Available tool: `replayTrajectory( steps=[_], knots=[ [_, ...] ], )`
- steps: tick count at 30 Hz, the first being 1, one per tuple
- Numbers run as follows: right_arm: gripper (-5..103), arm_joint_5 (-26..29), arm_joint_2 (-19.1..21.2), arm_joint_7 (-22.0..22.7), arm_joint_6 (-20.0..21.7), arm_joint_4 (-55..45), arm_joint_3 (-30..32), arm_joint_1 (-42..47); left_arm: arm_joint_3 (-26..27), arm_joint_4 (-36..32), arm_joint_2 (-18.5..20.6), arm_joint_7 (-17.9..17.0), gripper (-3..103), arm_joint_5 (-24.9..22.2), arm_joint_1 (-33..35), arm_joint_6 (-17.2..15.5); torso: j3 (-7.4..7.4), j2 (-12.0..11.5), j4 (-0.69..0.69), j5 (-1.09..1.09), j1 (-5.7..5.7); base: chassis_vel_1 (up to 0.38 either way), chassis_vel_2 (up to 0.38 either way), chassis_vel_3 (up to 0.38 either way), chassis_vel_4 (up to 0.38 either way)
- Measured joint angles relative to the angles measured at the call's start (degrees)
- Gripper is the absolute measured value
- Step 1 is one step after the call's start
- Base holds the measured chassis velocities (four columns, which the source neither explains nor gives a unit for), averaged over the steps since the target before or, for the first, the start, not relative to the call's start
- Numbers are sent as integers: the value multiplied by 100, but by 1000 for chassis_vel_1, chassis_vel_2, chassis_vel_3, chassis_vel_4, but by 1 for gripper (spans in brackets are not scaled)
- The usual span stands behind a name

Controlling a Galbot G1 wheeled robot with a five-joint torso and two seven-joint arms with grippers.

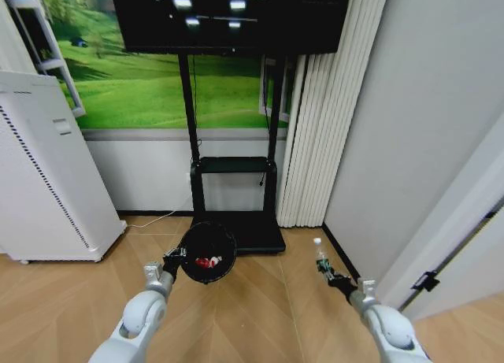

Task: Pick up the trash bin and place the garbage on the floor into it.

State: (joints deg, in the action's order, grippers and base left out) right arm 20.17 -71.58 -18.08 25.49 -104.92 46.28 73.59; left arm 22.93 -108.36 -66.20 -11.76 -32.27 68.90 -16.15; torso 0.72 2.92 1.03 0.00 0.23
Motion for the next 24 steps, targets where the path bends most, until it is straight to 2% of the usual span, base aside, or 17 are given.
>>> replayTrajectory(
  steps=[2, 8, 10, 11, 13, 20, 24],
  knots=[
    [21, 487, -73, 135, 279, -570, -123, 158, -147, 117, 22, 131, 4, -309, -102, -88, 0, 0, 0, 1, 0, 0, 0, 0, 0],
    [21, 647, -136, 144, 499, -1283, -410, 296, -451, 344, 61, 403, 4, -787, -381, -243, -1, 0, 2, 0, 0, 0, 0, 0, 0],
    [21, 661, -142, 132, 751, -1702, -716, 264, -844, 624, 57, 466, 4, -1136, -695, -324, 0, 0, 2, 0, 0, 0, 0, 0, 0],
    [21, 661, -142, 132, 751, -1702, -716, 264, -844, 624, 57, 466, 4, -1136, -695, -324, 0, 0, 2, 0, 0, 0, 0, 0, 0],
    [21, 666, -85, 52, 939, -2010, -1054, 222, -1270, 811, 18, 470, 4, -1415, -985, -383, 0, 0, 1, 0, 0, 0, 0, 0, 0],
    [21, 564, 42, -149, 1024, -2231, -1408, 239, -1814, 1276, -155, 483, 4, -1480, -1396, -400, 0, 0, 1, 0, 0, 0, 0, 0, 0],
    [19, 265, 154, -281, 1026, -2149, -1689, 256, -2070, 1558, -305, 494, 4, -1475, -1658, -388, 0, 0, 2, 1, 0, 0, 0, 0, 0]
  ],
)
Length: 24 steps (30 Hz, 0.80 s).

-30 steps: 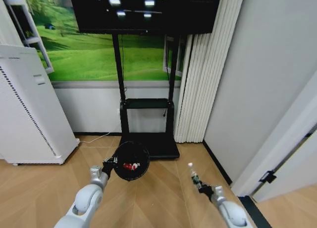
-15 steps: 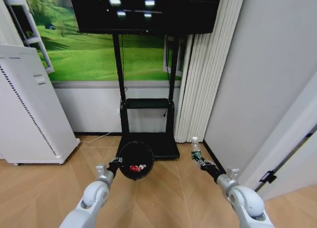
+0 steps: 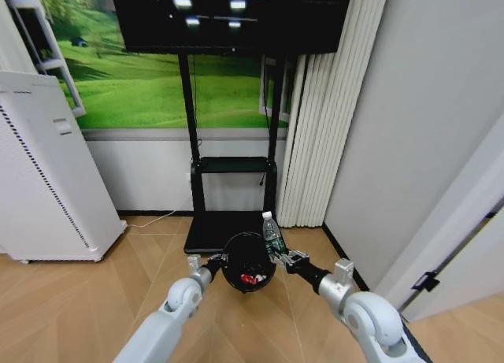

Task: Pick up the trash bin and place the garbage on the floor into it.

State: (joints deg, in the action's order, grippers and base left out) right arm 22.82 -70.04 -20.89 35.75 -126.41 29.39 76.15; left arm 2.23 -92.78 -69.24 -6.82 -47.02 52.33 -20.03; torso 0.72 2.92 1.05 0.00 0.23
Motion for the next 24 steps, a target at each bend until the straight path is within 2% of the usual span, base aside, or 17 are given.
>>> replayTrajectory(
  steps=[3, 4, 5, 6, 9, 10, 13, 14, 16, 17, 19, 20, 22, 23, 24],
  knots=[
    [33, -382, 32, -238, 2, 111, -269, -26, -155, 150, -93, 66, 4, 18, -184, 11, 0, 0, 0, 0, 0, 0, 0, 0, 0],
    [33, -382, 32, -238, 2, 111, -269, -26, -155, 150, -93, 66, 4, 18, -184, 11, 0, 0, 0, 0, 0, 0, 0, 0, 0],
    [37, -519, 22, -276, 16, 156, -354, -83, -192, 173, -124, 77, 4, 32, -220, 19, 0, 0, 0, 0, 0, 0, 0, 0, 0],
    [37, -519, 22, -276, 16, 156, -354, -83, -192, 173, -124, 77, 4, 32, -220, 19, 0, 0, 0, 0, 0, 0, 0, 0, 0],
    [53, -682, -46, -153, 18, 291, -484, -208, -222, 140, -153, 106, 4, 55, -212, 26, 0, 0, -1, 0, 0, 0, 0, 0, 0],
    [53, -682, -46, -153, 18, 291, -484, -208, -222, 140, -153, 106, 4, 55, -212, 26, 0, 0, -1, 0, 0, 0, 0, 0, 0],
    [70, -717, -44, -109, 16, 359, -506, -235, -176, 41, -108, 142, 4, 67, -135, 26, 0, 0, 0, 0, 0, 0, 0, 0, 0],
    [70, -717, -44, -109, 16, 359, -506, -235, -176, 41, -108, 142, 4, 67, -135, 26, 0, 0, 0, 0, 0, 0, 0, 0, 0],
    [80, -731, -43, -97, 6, 410, -484, -250, -84, -53, -64, 146, 4, 76, -61, 26, 0, 0, -1, 0, 0, 0, 0, 0, 0],
    [80, -731, -43, -97, 6, 410, -484, -250, -84, -53, -64, 146, 4, 76, -61, 26, 0, 0, -1, 0, 0, 0, 0, 0, 0],
    [91, -656, -43, 2, -76, 424, -362, -258, 49, -241, 30, 138, 4, 100, 86, 25, 0, 0, 0, -1, 0, 0, 0, 0, 0],
    [91, -656, -43, 2, -76, 424, -362, -258, 49, -241, 30, 138, 4, 100, 86, 25, 0, 0, 0, -1, 0, 0, 0, 0, 0],
    [99, -376, -42, 294, -179, 350, -197, -237, 216, -435, 137, 79, 4, 240, 295, 65, -1, 0, 0, -1, 0, 0, 0, 0, 0],
    [99, -376, -42, 294, -179, 350, -197, -237, 216, -435, 137, 79, 4, 240, 295, 65, -1, 0, 0, -1, 0, 0, 0, 0, 0],
    [100, -249, -46, 507, -261, 303, -124, -222, 333, -534, 191, 44, 4, 391, 418, 108, -1, 0, 0, -3, 0, 0, 0, 0, 0]
  ],
)
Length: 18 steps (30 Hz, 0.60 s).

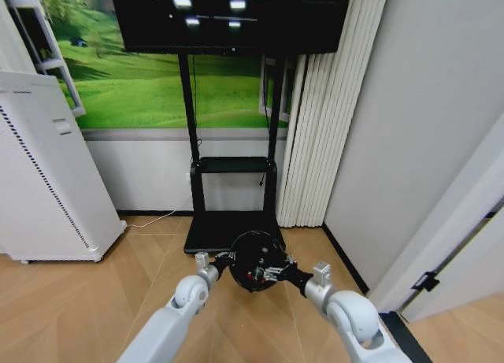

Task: Pick up the trash bin and place the garbage on the floor into it.

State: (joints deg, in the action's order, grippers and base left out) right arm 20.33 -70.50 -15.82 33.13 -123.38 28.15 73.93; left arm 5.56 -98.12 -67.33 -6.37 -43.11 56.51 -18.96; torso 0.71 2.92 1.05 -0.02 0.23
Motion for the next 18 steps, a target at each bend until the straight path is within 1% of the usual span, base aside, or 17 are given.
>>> replayTrajectory(
  steps=[1, 2, 3, 4, 6, 7, 8, 10, 11, 12, 13, 14, 15, 16, 17, 18],
  knots=[
    [100, 68, -19, 346, -153, -14, 44, 14, 180, -162, 55, -93, 4, 214, 154, 1, 0, 0, -1, 0, 0, 0, 0, 0, 0],
    [100, 68, -19, 346, -153, -14, 44, 14, 180, -162, 55, -93, 4, 214, 154, 1, 0, 0, -1, 0, 0, 0, 0, 0, 0],
    [100, 95, -54, 695, -344, 8, 75, 29, 393, -301, 75, -147, 4, 345, 283, -19, 0, 0, -1, 2, 0, 0, 0, 0, 0],
    [100, 95, -54, 695, -344, 8, 75, 29, 393, -301, 75, -147, 4, 345, 283, -19, 0, 0, -1, 2, 0, 0, 0, 0, 0],
    [100, 118, -151, 1421, -625, 136, 166, 73, 908, -661, 83, -234, 4, 637, 529, -50, -1, 0, -1, 1, 0, 0, 0, 0, 0],
    [100, 109, -228, 1839, -796, 243, 198, 115, 1196, -836, 106, -202, 4, 894, 683, -34, 0, 0, 0, 1, 0, 0, 0, 0, 0],
    [100, 109, -228, 1839, -796, 243, 198, 115, 1196, -836, 106, -202, 4, 894, 683, -34, 0, 0, 0, 1, 0, 0, 0, 0, 0],
    [100, 3, -357, 2334, -963, 397, 231, 183, 1581, -1086, 128, -86, 4, 1212, 977, -7, 0, 0, 0, 2, 0, 0, 0, 0, 0],
    [100, -148, -474, 2607, -1092, 540, 272, 241, 1876, -1277, 114, -6, 4, 1425, 1284, 34, 0, 0, -1, 2, 0, 0, 0, 0, 0],
    [100, -148, -474, 2607, -1092, 540, 272, 241, 1876, -1277, 114, -6, 4, 1425, 1284, 34, 0, 0, -1, 2, 0, 0, 0, 0, 0],
    [100, -322, -564, 2736, -1220, 686, 326, 288, 2116, -1411, 82, 128, 4, 1646, 1583, 103, 0, 1, 0, 1, 0, 0, 0, 0, 0],
    [100, -322, -564, 2736, -1220, 686, 326, 288, 2116, -1411, 82, 128, 4, 1646, 1583, 103, 0, 1, 0, 1, 0, 0, 0, 0, 0],
    [100, -451, -616, 2778, -1313, 795, 358, 317, 2304, -1515, 44, 258, 4, 1851, 1845, 178, 0, 0, -1, 2, 0, 0, 0, 0, 0],
    [100, -451, -616, 2778, -1313, 795, 358, 317, 2304, -1515, 44, 258, 4, 1851, 1845, 178, 0, 0, -1, 2, 0, 0, 0, 0, 0],
    [100, -611, -662, 2803, -1435, 957, 402, 364, 2525, -1652, -5, 374, 4, 2037, 2167, 259, 0, 0, -2, 1, 0, 0, 0, 0, 0],
    [100, -745, -690, 2803, -1518, 1080, 437, 413, 2693, -1776, -45, 445, 4, 2117, 2390, 299, 0, 0, -2, 2, -1, 0, 0, 0, 0]
  ],
)
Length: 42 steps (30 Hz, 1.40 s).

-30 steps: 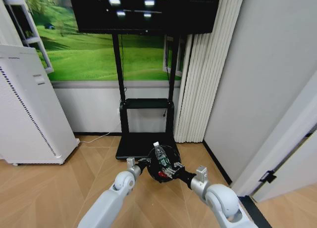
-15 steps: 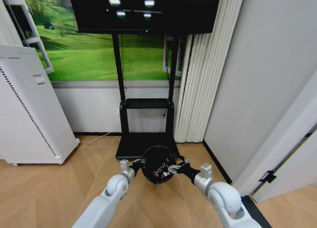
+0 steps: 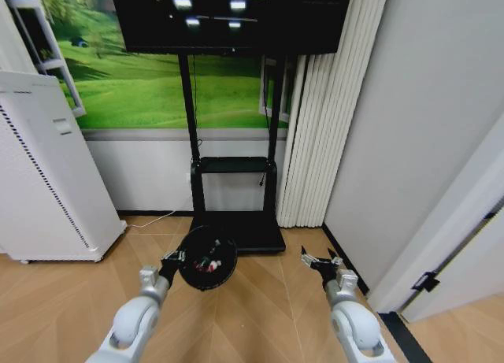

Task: Pick up the trash bin and place the garbage on the floor into it.

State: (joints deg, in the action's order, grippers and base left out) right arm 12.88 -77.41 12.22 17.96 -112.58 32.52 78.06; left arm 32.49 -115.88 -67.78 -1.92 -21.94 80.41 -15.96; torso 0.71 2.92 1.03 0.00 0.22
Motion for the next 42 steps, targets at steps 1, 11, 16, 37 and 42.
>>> replayTrajectory(
  steps=[1, 11, 16, 37, 42],
  knots=[
    [100, -107, -16, -1, -41, 57, 22, 27, 118, -75, -29, 50, 4, 49, 121, 25, 0, 0, 0, 0, 0, 0, 0, 0, 0],
    [100, -715, -217, -68, -237, 113, -1, 200, 394, -145, -25, 51, 4, -52, 147, 58, 1, 0, 3, 1, 0, 0, 0, 0, 0],
    [100, -747, -227, -83, -285, 17, -7, 323, 427, -81, -16, 30, 4, -122, 77, 55, 1, 0, 2, 0, 1, 51, 29, -62, -34],
    [100, -938, -298, -252, -449, -125, -31, 616, 440, -128, -10, -67, 4, -232, 4, 29, 1, 0, 2, -1, 0, 213, 109, -213, -113],
    [100, -940, -262, -280, -481, -97, -30, 618, 435, -132, -35, -75, 4, -222, 37, 28, 1, 0, 2, -2, 0, 241, 113, -240, -115]
  ],
)
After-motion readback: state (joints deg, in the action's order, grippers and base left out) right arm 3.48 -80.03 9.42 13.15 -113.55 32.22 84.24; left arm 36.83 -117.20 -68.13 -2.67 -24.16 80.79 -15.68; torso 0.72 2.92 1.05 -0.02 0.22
